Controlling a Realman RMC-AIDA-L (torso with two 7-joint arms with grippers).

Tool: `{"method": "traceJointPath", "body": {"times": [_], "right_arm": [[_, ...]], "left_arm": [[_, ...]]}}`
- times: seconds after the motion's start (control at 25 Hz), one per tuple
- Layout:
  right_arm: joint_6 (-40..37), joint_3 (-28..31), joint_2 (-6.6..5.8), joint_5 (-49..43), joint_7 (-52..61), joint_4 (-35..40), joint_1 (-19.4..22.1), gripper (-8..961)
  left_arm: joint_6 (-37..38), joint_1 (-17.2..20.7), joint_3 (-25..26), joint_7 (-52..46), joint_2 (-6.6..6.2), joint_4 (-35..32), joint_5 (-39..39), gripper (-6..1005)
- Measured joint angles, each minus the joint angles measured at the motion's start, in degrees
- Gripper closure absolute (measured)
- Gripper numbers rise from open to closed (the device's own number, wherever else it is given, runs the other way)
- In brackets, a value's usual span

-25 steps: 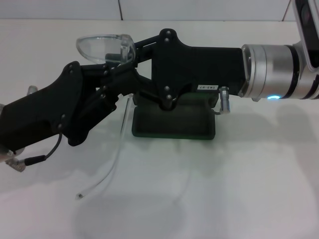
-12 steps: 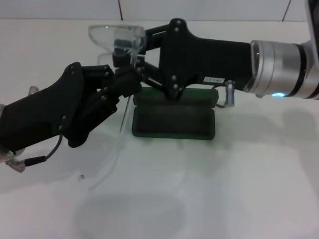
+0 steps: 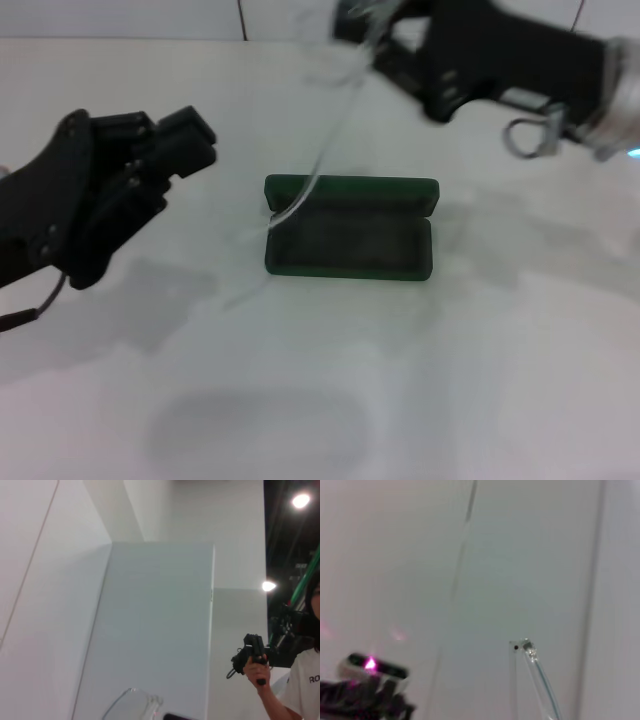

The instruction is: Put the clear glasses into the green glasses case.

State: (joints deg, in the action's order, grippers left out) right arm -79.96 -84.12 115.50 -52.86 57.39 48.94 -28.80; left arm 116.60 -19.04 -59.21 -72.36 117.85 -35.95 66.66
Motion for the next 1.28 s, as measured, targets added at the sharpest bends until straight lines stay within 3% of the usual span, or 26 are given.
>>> {"method": "traceJointPath", "body": {"times": [0.24,0.64,0.76,0.88,1.08,1.28], "right_arm": [[-8.0,9.5,0.39,3.0,0.1,-1.3,2.8,839],[-15.3,9.7,0.48,14.9,-0.1,-5.8,1.7,838],[-15.5,7.4,0.65,17.4,-0.8,-9.1,-1.2,838],[-15.5,1.4,0.68,22.6,-4.0,-15.5,-7.2,838],[-15.4,-3.6,0.69,25.5,-4.5,-19.1,-10.7,838],[-15.2,-11.9,0.69,30.4,-5.7,-19.8,-10.8,838]], "left_arm": [[-0.1,-0.4,0.1,0.3,-0.37,0.5,0.6,917],[-0.4,-3.8,0.1,1.1,-0.11,2.8,3.3,918],[-0.4,-6.0,0.1,1.6,0.54,2.9,6.0,918],[-0.4,-7.8,0.0,1.6,1.23,2.9,8.5,918],[-0.5,-10.4,0.0,2.8,1.7,5.2,10.8,918],[-0.5,-10.9,0.5,3.8,1.58,6.6,10.4,917]]}}
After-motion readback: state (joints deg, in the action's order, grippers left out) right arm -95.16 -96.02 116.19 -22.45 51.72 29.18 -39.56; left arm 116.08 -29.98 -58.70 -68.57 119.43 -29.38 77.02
